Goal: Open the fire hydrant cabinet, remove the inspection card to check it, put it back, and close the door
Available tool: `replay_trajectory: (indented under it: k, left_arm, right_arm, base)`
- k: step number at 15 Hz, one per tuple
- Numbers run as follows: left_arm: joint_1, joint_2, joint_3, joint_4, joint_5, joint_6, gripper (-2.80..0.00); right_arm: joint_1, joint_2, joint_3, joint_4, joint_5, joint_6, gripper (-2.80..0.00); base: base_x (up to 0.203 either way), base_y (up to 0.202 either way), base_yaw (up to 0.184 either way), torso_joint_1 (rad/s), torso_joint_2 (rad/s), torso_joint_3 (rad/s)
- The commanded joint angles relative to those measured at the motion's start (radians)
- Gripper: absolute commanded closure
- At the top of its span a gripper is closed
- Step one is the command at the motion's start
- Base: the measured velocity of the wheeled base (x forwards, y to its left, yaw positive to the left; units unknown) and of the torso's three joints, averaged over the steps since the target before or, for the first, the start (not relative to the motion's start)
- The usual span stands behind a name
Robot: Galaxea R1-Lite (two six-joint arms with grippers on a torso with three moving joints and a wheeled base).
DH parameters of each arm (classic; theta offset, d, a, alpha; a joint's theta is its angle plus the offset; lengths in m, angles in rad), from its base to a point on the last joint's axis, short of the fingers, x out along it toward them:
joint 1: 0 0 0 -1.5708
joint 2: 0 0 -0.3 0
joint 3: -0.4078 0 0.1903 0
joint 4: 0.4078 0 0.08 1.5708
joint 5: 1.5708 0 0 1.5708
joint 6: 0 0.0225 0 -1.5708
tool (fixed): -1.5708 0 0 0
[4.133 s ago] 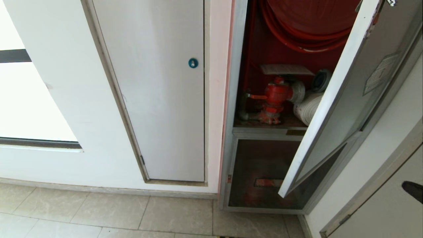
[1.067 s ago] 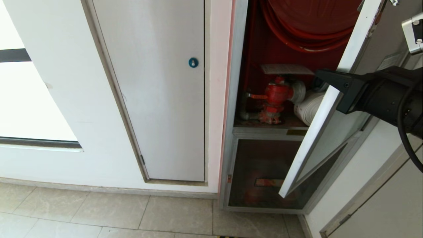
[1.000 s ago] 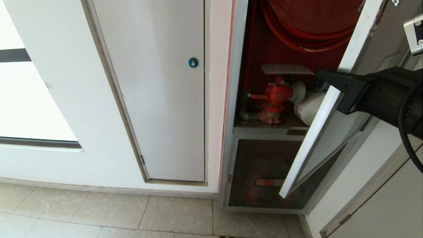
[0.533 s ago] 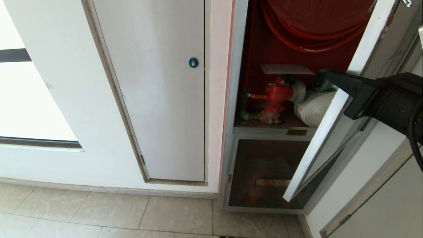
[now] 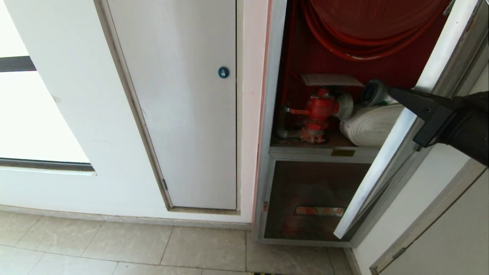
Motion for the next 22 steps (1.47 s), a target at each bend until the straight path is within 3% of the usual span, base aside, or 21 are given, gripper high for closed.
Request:
replay_trajectory:
  k: [1,22]
  left_arm:
    - [0.000,0.001,0.001,0.000,0.000,0.000,0.00]
    - [0.000,0.001,-0.001,0.000,0.000,0.000,0.00]
  right_arm:
    - [0.001,-0.029,0.009,-0.006,0.001,-0.001,0.00]
    - [-0.010,-0.132,0.094,-0.005,-0.100,0.030,0.00]
  base:
    - [0.000,0.000,0.000,0.000,0.00,0.000]
    - [0.000,0.000,0.000,0.000,0.00,0.000]
